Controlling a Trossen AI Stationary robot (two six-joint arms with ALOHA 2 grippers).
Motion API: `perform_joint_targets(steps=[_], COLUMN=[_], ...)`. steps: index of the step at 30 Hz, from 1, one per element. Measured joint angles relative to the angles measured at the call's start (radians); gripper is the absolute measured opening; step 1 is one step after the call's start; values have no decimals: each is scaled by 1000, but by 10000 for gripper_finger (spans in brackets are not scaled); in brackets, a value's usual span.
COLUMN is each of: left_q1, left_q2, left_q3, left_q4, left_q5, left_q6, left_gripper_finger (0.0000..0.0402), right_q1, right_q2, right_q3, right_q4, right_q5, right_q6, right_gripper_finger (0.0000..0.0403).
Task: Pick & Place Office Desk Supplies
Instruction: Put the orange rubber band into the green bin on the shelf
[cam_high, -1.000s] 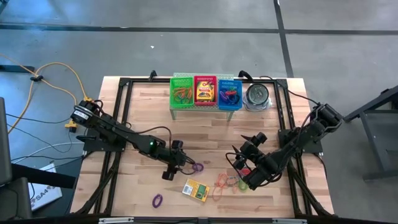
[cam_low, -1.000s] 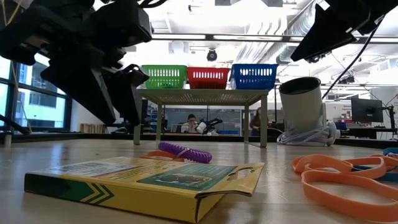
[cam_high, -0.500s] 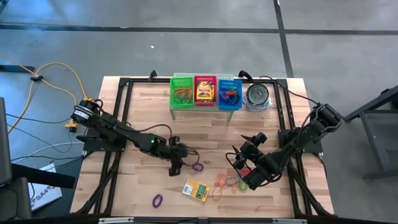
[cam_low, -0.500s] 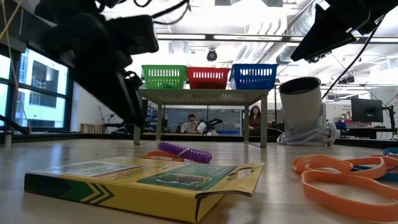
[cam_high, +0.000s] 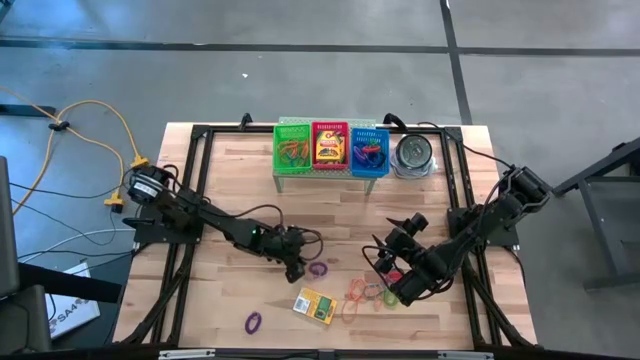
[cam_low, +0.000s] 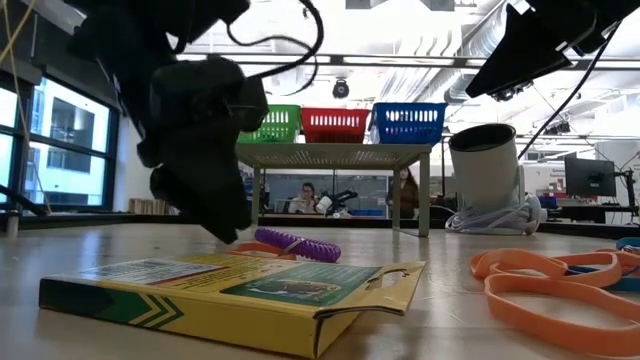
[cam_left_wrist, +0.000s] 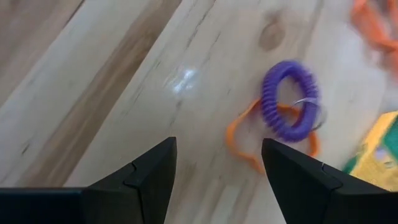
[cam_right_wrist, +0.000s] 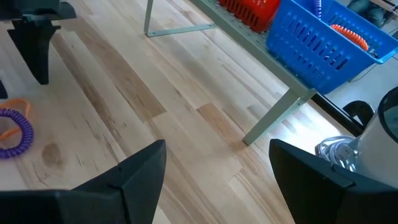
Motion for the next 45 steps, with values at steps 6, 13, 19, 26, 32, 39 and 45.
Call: perform_joint_targets(steps=[6,13,19,26,32,39,45], left_q1=[0,8,8,0,-32,-45,-44], left_q2=[-1,-1,17,58,63,63,91], left_q3=[0,0,0,2,1,1,4], left_q4=[44,41,34,71,152,87,89], left_q5=[1,-27,-74,-87,-84,-105,-123], left_q6=[18,0,1,75,174,159,159], left_gripper_finger=[230,230,230,230,230,230,230], right_q1=[-2,-5,-5,-5,-5,-5,-5], right_q2=[0,0,0,0,0,0,0], right_q3=[0,0,0,0,0,0,0], right_q4=[2,8,11,23,23,23,23], right_q5=[-1,-1,-1,-2,-2,-8,-9], right_q6=[0,-4,-4,-26,-26,-27,-27], right_gripper_finger=[274,274,274,274,274,274,274])
